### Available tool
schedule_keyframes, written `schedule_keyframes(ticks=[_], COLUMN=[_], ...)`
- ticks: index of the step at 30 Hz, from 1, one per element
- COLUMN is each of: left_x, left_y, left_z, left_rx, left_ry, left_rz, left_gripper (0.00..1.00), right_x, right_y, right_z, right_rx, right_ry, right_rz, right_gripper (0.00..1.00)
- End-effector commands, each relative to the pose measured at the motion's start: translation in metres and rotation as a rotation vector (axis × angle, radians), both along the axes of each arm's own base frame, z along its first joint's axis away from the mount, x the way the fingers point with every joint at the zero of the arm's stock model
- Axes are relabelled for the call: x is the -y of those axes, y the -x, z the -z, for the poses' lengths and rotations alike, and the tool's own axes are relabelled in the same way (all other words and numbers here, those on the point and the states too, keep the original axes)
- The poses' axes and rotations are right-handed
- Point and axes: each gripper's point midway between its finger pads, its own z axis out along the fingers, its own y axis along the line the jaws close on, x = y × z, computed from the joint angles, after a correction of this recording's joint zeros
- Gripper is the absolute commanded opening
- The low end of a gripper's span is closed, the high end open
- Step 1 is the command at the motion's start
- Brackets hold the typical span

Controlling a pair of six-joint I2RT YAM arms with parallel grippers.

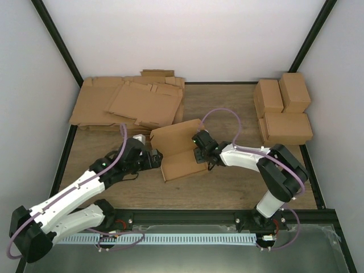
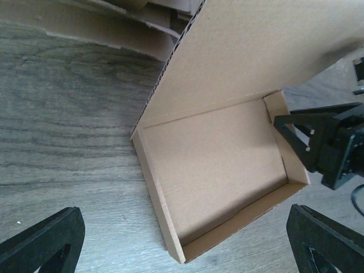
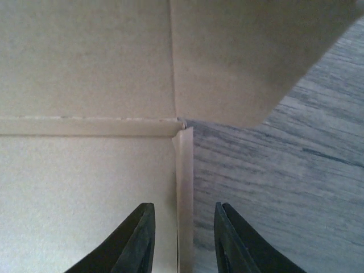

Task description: Fold the paper box

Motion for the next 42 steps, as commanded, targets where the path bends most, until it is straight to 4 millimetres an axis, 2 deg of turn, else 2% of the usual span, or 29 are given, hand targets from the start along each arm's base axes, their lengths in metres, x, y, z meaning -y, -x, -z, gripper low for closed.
schedule_keyframes(ticks=[1,3,7,11,17,19,23,26,29,32,36,39,42], left_x=[-0.004,-0.006,-0.007,-0.011,-0.016,-0.018,-0.02,-0.025,-0.024,-0.028,-0.026,-0.02,-0.017], left_y=[-0.005,-0.004,-0.004,-0.007,-0.011,-0.012,-0.017,-0.023,-0.027,-0.03,-0.037,-0.043,-0.05], left_z=[-0.007,-0.005,-0.008,-0.011,-0.016,-0.017,-0.021,-0.028,-0.035,-0.028,-0.017,-0.026,-0.037], left_rx=[0.039,0.042,0.06,0.081,0.109,0.12,0.146,0.17,0.187,0.157,0.089,0.128,0.167], left_ry=[0.027,0.025,0.03,0.022,0.008,-0.005,-0.063,-0.112,-0.121,-0.134,-0.11,-0.061,-0.052], left_rz=[-0.038,-0.042,-0.046,-0.063,-0.086,-0.085,-0.067,-0.071,-0.071,-0.096,-0.078,-0.052,-0.034], left_gripper=[1.0,1.0,1.0,1.0,1.0,1.0,1.0,1.0,1.0,1.0,1.0,1.0,0.93], right_x=[-0.01,-0.011,-0.009,-0.006,0.005,0.008,0.008,0.006,-0.001,-0.003,0.005,0.016,0.025], right_y=[-0.025,-0.027,-0.03,-0.028,-0.025,-0.021,-0.011,-0.004,0.0,0.005,0.004,-0.005,-0.02], right_z=[-0.01,-0.004,0.005,0.006,0.0,-0.001,-0.009,-0.019,-0.037,-0.059,-0.095,-0.117,-0.127], right_rx=[0.082,0.079,0.072,0.071,0.085,0.078,0.064,0.067,0.099,0.138,0.177,0.216,0.234], right_ry=[-0.038,-0.031,-0.001,0.001,0.026,0.022,-0.034,-0.09,-0.142,-0.208,-0.392,-0.452,-0.435], right_rz=[0.057,0.06,0.072,0.081,0.106,0.104,0.091,0.069,0.001,-0.059,-0.103,-0.115,-0.107], right_gripper=[0.3,0.28,0.17,0.04,0.01,0.07,0.32,0.46,0.53,0.74,0.78,0.78,0.78])
